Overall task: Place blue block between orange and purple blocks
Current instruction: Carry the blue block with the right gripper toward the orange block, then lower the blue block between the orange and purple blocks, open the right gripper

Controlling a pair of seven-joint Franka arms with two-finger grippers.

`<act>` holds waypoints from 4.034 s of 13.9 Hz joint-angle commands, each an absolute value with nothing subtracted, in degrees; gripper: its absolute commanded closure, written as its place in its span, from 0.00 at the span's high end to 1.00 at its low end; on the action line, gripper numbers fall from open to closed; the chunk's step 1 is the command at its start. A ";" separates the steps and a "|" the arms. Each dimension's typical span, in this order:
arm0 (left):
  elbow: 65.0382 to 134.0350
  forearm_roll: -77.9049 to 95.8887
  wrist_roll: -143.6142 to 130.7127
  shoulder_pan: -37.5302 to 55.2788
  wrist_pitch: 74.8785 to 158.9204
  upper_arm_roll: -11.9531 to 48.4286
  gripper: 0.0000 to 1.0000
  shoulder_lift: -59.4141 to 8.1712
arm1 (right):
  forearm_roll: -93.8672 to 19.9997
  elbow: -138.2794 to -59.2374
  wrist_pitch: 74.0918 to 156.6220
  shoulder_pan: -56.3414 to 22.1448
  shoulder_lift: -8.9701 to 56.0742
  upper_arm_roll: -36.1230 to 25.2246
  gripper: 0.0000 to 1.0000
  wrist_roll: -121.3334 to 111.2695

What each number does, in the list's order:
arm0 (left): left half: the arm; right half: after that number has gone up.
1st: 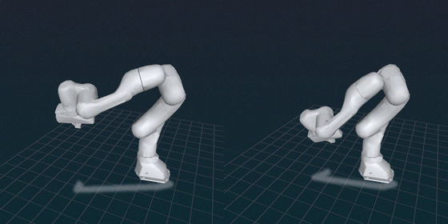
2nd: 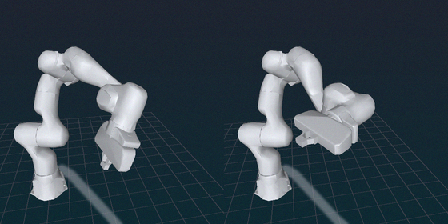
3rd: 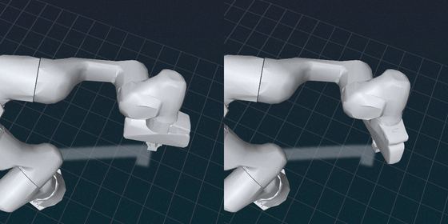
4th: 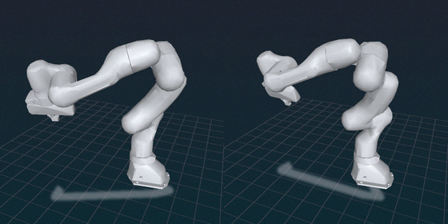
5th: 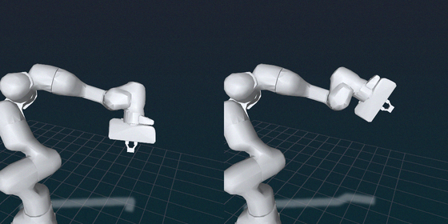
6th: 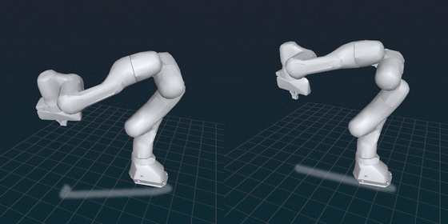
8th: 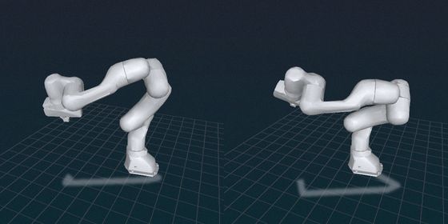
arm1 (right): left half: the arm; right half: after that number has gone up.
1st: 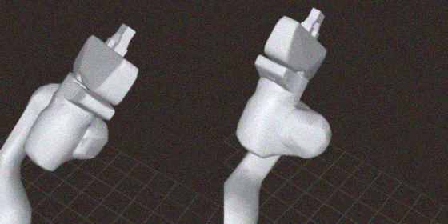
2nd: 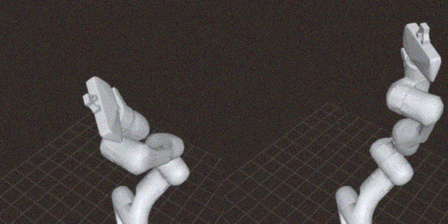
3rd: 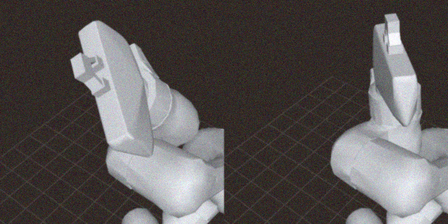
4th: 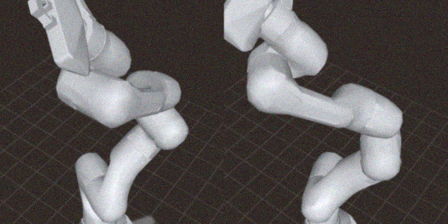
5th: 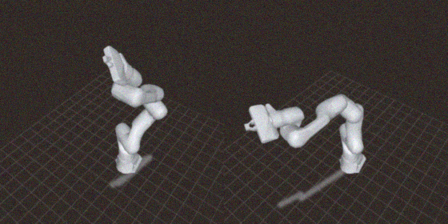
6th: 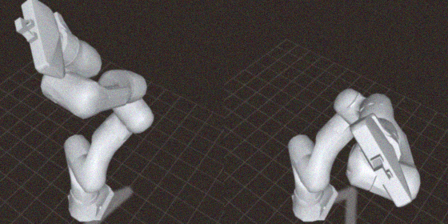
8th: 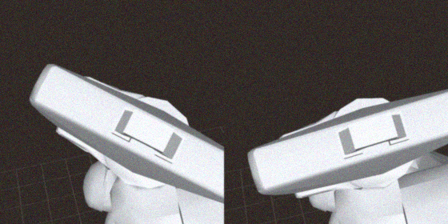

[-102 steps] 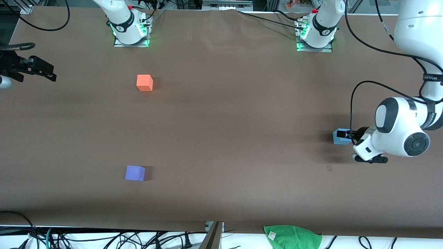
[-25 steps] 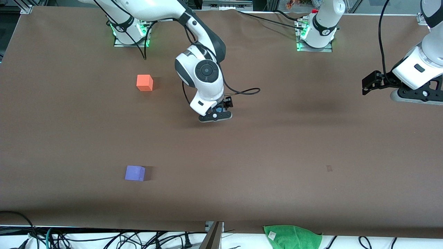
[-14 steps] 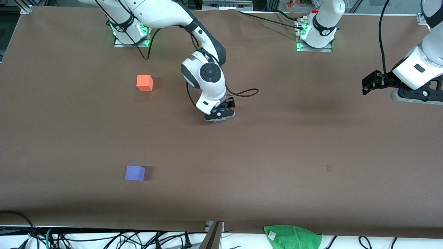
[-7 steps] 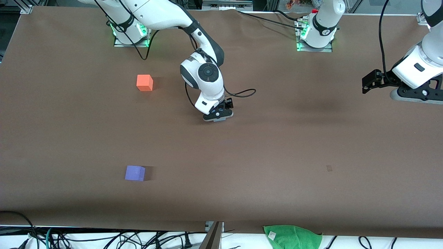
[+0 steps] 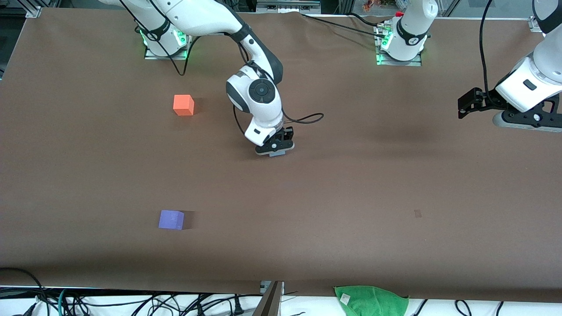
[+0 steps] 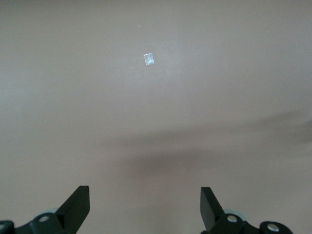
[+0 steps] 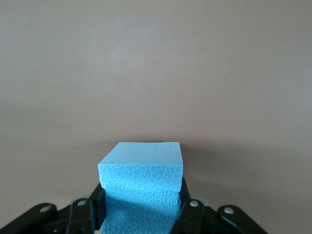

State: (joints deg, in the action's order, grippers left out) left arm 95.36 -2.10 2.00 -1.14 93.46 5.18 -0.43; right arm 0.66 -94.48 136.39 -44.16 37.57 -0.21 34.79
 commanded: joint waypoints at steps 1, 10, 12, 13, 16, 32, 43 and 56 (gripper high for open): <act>94.66 -1.67 3.08 -0.97 92.37 4.92 1.00 0.00 | 0.79 -96.06 128.44 -43.77 30.96 -3.68 0.41 32.87; 94.66 -1.58 2.90 -0.97 92.20 4.92 1.00 0.00 | -1.14 -99.04 113.29 -33.85 22.07 -10.36 0.41 23.48; 94.66 -1.58 2.90 -0.88 92.20 5.53 1.00 0.00 | -2.54 -100.89 113.64 -31.56 21.36 -12.82 0.41 19.27; 94.66 -1.67 2.90 -0.97 92.20 5.80 1.00 0.00 | -4.99 -101.59 113.56 -30.51 21.01 -13.70 0.41 16.12; 94.66 -1.67 2.90 -0.88 92.11 5.80 1.00 0.00 | -9.93 -106.24 114.95 -29.79 19.96 -17.05 0.41 11.17; 92.29 -1.76 3.69 -5.62 92.37 5.54 1.00 -1.93 | -9.84 -131.04 150.63 -29.88 16.43 -15.91 0.41 10.37; 91.14 -1.76 2.90 -5.54 92.29 6.85 1.00 -2.11 | -9.84 -132.54 155.74 -29.97 19.07 -14.50 0.66 10.28; 91.14 -1.76 3.16 -5.54 92.29 6.77 1.00 -2.11 | -8.88 -113.68 125.65 -29.62 15.12 -15.90 1.00 6.43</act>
